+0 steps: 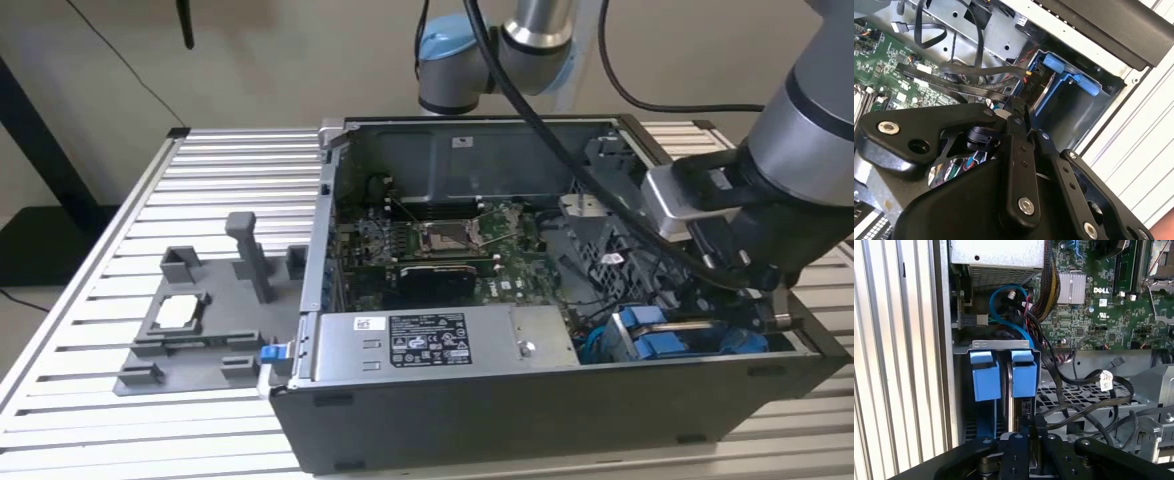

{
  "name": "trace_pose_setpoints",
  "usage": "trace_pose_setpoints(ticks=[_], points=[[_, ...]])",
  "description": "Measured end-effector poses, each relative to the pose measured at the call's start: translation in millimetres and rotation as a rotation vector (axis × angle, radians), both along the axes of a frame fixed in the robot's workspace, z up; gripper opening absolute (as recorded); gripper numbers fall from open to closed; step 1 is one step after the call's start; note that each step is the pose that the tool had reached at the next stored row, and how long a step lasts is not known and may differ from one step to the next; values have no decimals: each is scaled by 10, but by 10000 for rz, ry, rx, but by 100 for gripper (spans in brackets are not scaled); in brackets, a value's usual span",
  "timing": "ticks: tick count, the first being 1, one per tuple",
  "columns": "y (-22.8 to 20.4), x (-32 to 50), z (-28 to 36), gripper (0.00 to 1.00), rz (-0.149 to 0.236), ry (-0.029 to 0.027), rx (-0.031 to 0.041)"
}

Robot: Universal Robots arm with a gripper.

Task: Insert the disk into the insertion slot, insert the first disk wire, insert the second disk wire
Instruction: 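Insert the second disk wire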

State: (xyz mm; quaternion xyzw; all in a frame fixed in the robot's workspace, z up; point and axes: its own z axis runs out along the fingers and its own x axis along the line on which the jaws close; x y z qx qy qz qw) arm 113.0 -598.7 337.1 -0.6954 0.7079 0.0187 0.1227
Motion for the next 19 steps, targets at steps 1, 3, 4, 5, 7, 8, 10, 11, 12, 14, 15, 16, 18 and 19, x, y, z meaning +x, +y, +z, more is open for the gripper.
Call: trace_pose_setpoints(ticks=[1, 3, 4, 5, 7, 8, 10, 11, 12, 14, 15, 16, 18, 19], points=[[1, 0, 5, 16, -2, 1, 37], [0, 0, 19, 16, -10, 2, 84], [1, 0, 19, 16, -14, 3, 94], [1, 0, 19, 16, -17, 3, 102], [0, 0, 16, 16, -23, 3, 107], [-1, 0, 13, 16, -26, 3, 111], [-1, 0, 1, 16, -33, 3, 120], [-1, 0, -7, 16, -36, 3, 123], [-1, 0, -14, 16, -40, 3, 126], [-2, 0, -28, 16, -48, 3, 134], [-4, 0, -31, 16, -52, 3, 140], [-8, 0, -32, 16, -55, 3, 144], [-14, 0, -45, 16, -65, 3, 158], [-16, 0, -50, 16, -70, 3, 153]])
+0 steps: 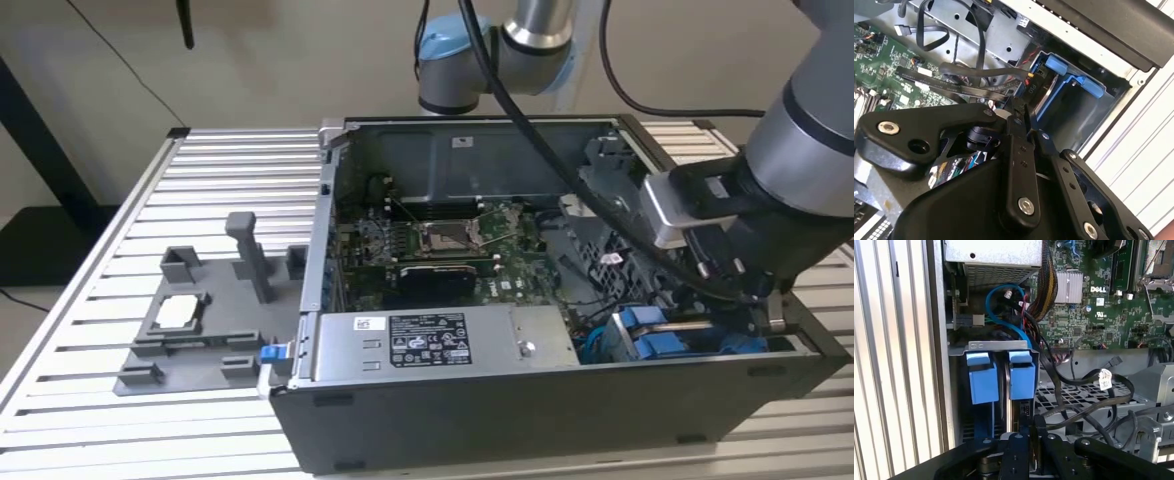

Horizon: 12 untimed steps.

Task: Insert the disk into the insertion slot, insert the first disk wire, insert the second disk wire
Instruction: 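Insert the second disk wire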

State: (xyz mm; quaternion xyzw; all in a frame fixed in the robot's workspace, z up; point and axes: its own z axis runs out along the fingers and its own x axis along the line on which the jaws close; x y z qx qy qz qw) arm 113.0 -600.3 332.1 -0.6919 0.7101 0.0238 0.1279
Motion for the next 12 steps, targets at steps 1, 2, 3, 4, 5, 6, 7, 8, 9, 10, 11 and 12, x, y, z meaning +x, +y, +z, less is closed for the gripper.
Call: trace_pose_setpoints(ticks=[1, 2, 3, 4, 5, 6, 7, 8, 9, 10, 11, 12], points=[[-5, 0, -3, 16, -5, 0, -3], [-10, -1, -6, 16, -11, 1, 0], [-15, 0, -10, 18, -15, -1, 5], [-20, 0, -11, 18, -18, 0, 12], [-24, 0, -11, 18, -22, 3, 23], [-27, 0, -10, 24, -24, 8, 37], [-30, 0, -6, 24, -27, 13, 69], [-32, 0, 4, 24, -29, 18, 105], [-33, 0, 10, 24, -33, 23, 132], [-33, 0, 14, 24, -36, 28, 149], [-33, 0, 14, 24, -41, 31, 159], [-33, 0, 13, 24, -46, 34, 166]])
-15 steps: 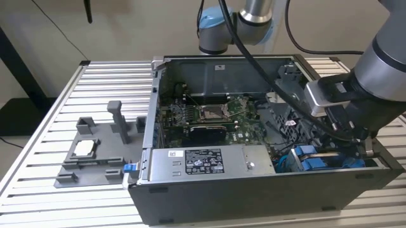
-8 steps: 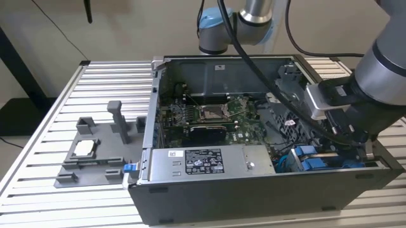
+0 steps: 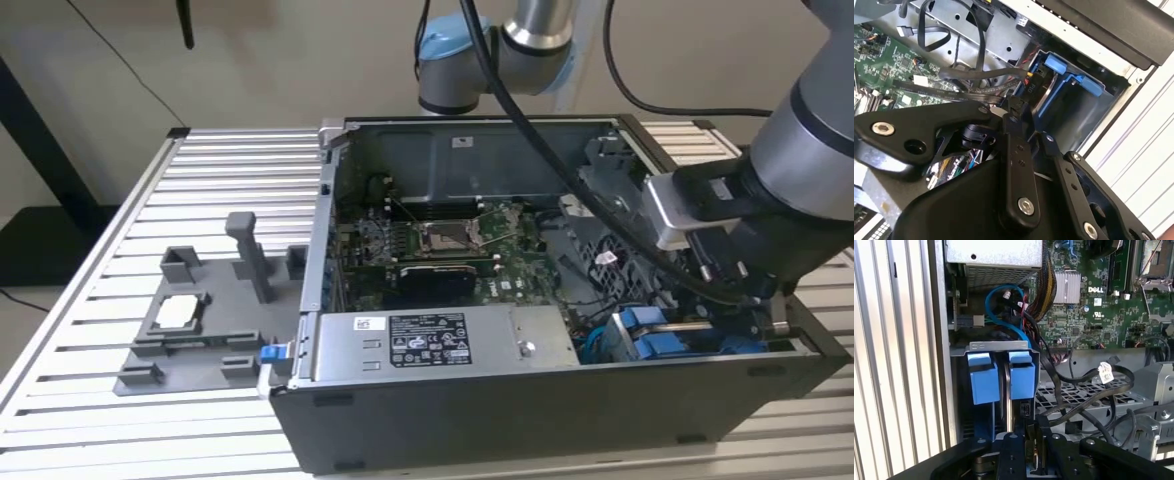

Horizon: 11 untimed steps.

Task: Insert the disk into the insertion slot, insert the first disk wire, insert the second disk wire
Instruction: 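Insert the second disk wire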

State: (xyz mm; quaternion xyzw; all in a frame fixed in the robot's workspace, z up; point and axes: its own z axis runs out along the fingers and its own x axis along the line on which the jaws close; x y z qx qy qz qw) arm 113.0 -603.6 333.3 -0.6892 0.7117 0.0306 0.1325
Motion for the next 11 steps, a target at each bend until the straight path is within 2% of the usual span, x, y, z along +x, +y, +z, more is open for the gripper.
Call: trace_pose_setpoints(ticks=[3, 8, 10, 11], points=[[-2, 0, 0, 24, -13, 4, 2], [-36, 1, -2, 24, -92, 33, 3], [-42, 2, -3, 16, -153, 37, -1], [-42, 2, -5, 16, -188, 37, -1]])
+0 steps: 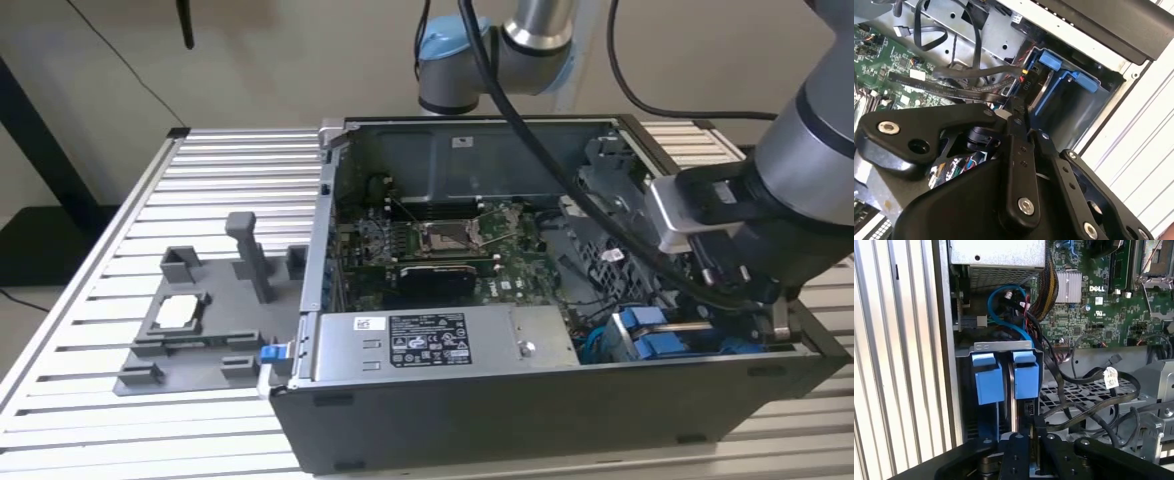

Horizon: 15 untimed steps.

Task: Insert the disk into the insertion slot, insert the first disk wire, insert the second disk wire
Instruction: 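Insert the second disk wire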

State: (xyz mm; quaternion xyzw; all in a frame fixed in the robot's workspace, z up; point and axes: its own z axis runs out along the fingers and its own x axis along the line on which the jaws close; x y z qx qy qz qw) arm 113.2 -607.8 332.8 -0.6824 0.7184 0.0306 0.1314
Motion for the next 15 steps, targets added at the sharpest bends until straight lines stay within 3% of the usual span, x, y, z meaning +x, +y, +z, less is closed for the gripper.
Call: trace_pose_setpoints(ticks=[7, 15], points=[[-1, -1, -61, 15, -278, 0, -6], [0, -1, -61, 15, -294, 0, 0]])
